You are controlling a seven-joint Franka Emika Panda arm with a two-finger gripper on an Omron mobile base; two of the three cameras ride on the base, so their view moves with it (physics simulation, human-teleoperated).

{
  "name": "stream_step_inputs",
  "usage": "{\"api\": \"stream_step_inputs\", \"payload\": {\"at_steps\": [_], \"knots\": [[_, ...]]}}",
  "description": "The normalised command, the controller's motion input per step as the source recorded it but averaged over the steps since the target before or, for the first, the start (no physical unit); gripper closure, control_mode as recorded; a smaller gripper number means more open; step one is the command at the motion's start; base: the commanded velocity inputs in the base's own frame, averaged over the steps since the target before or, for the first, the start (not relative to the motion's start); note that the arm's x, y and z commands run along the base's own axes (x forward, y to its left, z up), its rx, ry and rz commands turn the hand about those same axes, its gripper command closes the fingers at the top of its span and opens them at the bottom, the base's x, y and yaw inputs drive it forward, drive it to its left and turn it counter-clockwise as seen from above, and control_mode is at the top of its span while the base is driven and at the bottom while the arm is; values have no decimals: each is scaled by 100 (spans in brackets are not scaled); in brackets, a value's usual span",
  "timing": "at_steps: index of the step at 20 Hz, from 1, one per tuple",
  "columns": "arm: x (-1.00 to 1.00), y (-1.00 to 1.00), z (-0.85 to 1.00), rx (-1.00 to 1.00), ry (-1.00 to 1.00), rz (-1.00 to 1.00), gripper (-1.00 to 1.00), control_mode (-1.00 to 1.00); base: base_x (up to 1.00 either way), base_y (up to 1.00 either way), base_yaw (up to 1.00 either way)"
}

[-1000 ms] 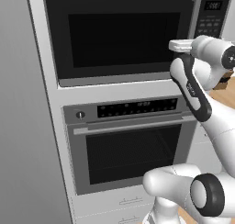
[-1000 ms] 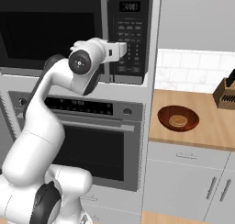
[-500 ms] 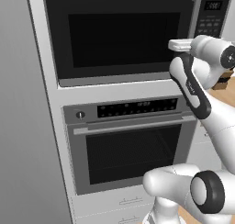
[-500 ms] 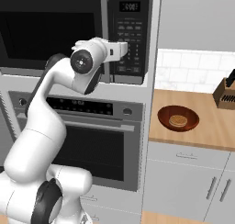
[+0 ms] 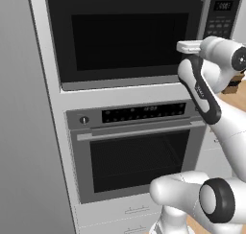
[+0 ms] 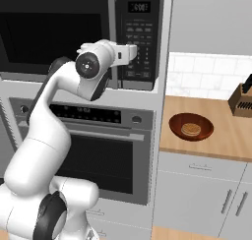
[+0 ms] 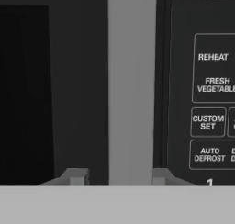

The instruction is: Open the microwave, place the bowl with waffle inside the microwave, then close the microwave door and turn it on.

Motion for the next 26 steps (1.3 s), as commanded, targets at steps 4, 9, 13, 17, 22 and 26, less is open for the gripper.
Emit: {"api": "stream_step_inputs", "payload": {"at_steps": [4, 9, 13, 17, 22, 26], "knots": [[0, 0, 0, 0, 0, 0, 100, -100, 0, 0, 0], [-50, 0, 0, 0, 0, 0, 100, -100, 0, 0, 0], [-100, 1, 0, 0, -1, 0, 100, -100, 0, 0, 0], [-100, 0, 0, 0, -1, 0, 100, -100, 0, 0, 0], [-100, 2, 0, 0, 0, 0, 100, -100, 0, 0, 0], [-100, 16, 0, -1, 0, 0, 100, -100, 0, 0, 0]]}}
